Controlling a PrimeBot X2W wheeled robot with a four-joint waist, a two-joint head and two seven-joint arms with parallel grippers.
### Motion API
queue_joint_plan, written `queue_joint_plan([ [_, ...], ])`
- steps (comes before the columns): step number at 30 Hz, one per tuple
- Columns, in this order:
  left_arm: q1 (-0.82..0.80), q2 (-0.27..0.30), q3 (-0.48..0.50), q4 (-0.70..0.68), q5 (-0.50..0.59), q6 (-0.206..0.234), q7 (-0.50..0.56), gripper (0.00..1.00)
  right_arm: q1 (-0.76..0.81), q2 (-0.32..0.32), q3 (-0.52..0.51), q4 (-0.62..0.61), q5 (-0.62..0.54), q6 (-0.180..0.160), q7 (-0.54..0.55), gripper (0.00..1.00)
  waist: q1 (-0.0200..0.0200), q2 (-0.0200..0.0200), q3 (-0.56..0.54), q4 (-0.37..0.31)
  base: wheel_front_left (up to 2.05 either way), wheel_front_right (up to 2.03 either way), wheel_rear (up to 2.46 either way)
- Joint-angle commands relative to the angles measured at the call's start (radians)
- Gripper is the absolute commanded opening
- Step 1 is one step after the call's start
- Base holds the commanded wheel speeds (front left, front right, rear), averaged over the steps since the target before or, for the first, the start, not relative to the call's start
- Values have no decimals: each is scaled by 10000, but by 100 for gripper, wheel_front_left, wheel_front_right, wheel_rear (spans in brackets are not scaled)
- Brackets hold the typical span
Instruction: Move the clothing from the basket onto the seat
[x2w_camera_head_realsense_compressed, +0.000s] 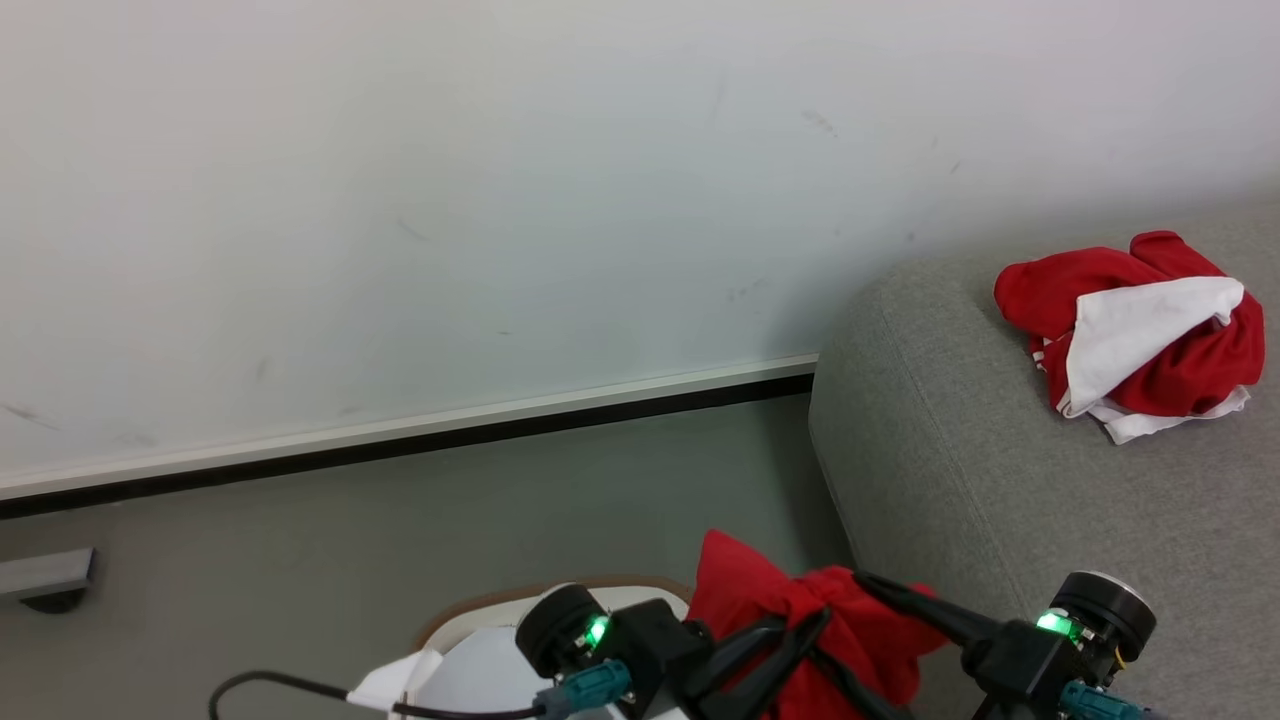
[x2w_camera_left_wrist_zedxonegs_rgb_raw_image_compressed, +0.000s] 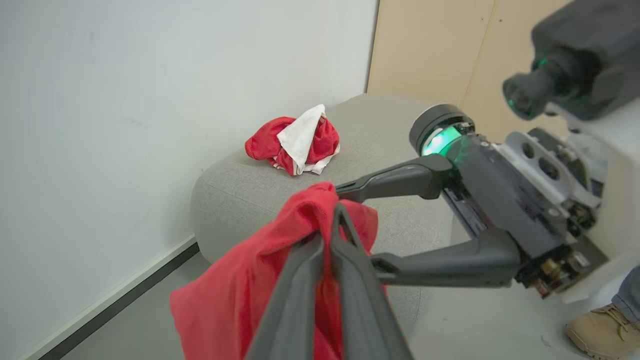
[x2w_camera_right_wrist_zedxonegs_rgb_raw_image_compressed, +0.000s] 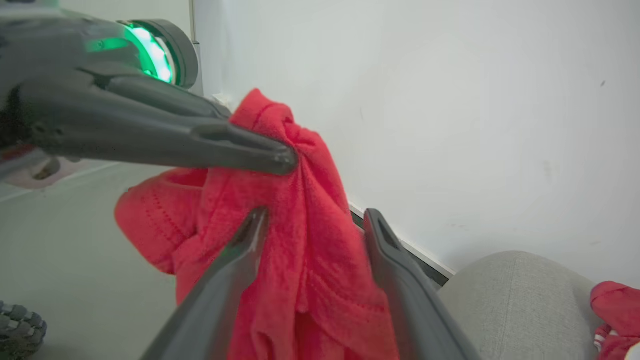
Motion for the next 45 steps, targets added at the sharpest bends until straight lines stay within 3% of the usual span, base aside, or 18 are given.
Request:
queue_joint_plan([
  [1, -124, 36, -80, -73, -178, -75, -1, 0, -186, -1, 145, 201, 219, -26, 24, 100, 0, -1, 16, -31, 0, 0, 0],
  [2, -143, 48, -133, -103, -253, -90, -16, 0, -230, 50, 209, 314, 358, -24, 33, 100, 0, -1, 15, -44, 0, 0, 0],
  [3, -155, 61, -172, -119, -312, -101, -18, 0, -300, 56, 256, 408, 455, -26, 52, 49, 0, -1, 14, -50, 0, 0, 0],
  [4, -164, 66, -201, -135, -377, -112, -27, 0, -336, 100, 256, 489, 626, -26, 8, 7, 0, -1, 16, -53, 0, 0, 0],
  [5, -178, 88, -228, -150, -449, -128, -34, 0, -328, 155, 259, 563, 790, -26, -38, 0, 0, -1, 20, -57, 0, 0, 0],
  [10, -185, 142, -188, -36, -521, -105, -177, 0, -231, 108, 40, 845, 1231, -26, -342, 0, 0, -1, 20, -99, 0, 0, 0],
  [11, -166, 158, -158, 22, -507, -61, -197, 12, -176, 83, -2, 876, 1297, -26, -384, 0, 0, -1, 21, -119, 0, 0, 0],
  [13, -123, 168, -101, 154, -492, 10, -310, 51, -52, 15, -161, 917, 1407, -27, -478, 0, 0, -1, 31, -176, 0, 0, 0],
  [14, -111, 176, -89, 215, -447, 61, -365, 89, 20, -2, -270, 929, 1481, -34, -502, 0, 0, -1, 40, -215, 0, 0, 0],
  [15, -73, 180, -64, 277, -444, 105, -396, 100, 74, -38, -355, 931, 1522, -35, -527, 0, 0, -1, 40, -270, 0, 0, 0],
  [25, -122, 133, -65, 873, -223, 318, -927, 100, 781, -181, -1755, 822, 1393, -28, -836, 0, 0, -1, 315, -1220, 0, 0, 0],
  [34, -340, 65, -382, 1521, 54, 256, -1518, 100, 1631, -320, -4030, 475, 1089, -28, -982, 0, 0, -1, 640, -2271, 0, 0, 0],
  [39, -465, -167, -618, 1940, 197, 235, -1831, 100, 2301, -197, -5435, 55, 911, -28, -849, 0, 0, -1, 849, -2535, 0, 0, 0],
  [45, -547, -304, -789, 2360, 204, 188, -2019, 100, 2810, -82, -6175, -322, 784, -28, -721, 0, 0, -1, 937, -2638, 0, 0, 0],
])
